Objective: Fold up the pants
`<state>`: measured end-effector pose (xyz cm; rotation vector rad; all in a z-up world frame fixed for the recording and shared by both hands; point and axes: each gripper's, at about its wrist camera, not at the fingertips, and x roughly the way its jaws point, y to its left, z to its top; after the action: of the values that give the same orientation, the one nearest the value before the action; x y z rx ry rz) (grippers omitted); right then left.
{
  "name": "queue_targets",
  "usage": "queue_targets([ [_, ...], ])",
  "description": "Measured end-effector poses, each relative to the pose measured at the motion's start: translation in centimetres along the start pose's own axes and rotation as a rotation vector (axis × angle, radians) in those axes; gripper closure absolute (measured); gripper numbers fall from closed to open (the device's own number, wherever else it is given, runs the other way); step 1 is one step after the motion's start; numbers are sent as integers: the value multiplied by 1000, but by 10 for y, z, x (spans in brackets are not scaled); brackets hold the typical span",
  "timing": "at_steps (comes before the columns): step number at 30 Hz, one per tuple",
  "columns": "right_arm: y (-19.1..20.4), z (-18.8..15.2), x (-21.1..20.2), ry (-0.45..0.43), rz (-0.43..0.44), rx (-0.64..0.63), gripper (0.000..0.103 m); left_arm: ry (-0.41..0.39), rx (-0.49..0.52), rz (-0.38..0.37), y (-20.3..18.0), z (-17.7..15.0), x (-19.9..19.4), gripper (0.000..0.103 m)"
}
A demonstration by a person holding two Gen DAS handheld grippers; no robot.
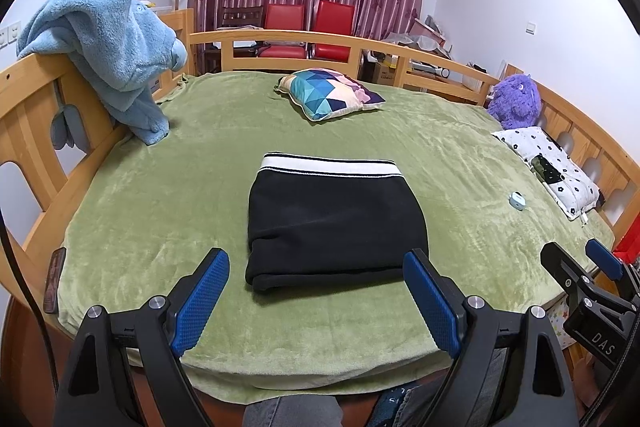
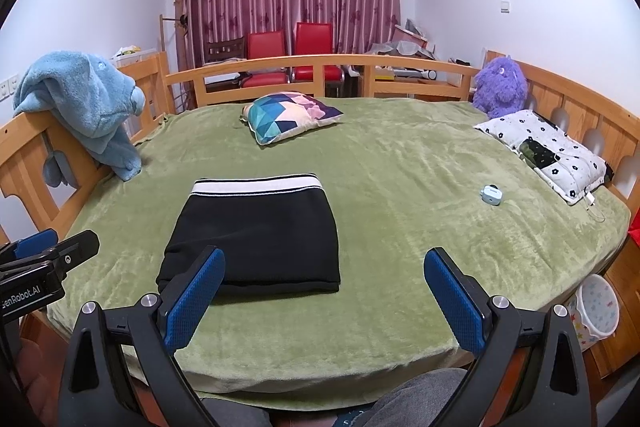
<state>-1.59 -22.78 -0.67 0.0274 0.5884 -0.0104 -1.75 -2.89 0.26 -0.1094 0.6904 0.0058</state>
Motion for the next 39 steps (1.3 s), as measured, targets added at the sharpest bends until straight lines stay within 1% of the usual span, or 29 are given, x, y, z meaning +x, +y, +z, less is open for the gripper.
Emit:
queue_targets([
  [39,4,0,-2,-3,0,2,4,-1,-7,-6,-3,-1,0,15],
])
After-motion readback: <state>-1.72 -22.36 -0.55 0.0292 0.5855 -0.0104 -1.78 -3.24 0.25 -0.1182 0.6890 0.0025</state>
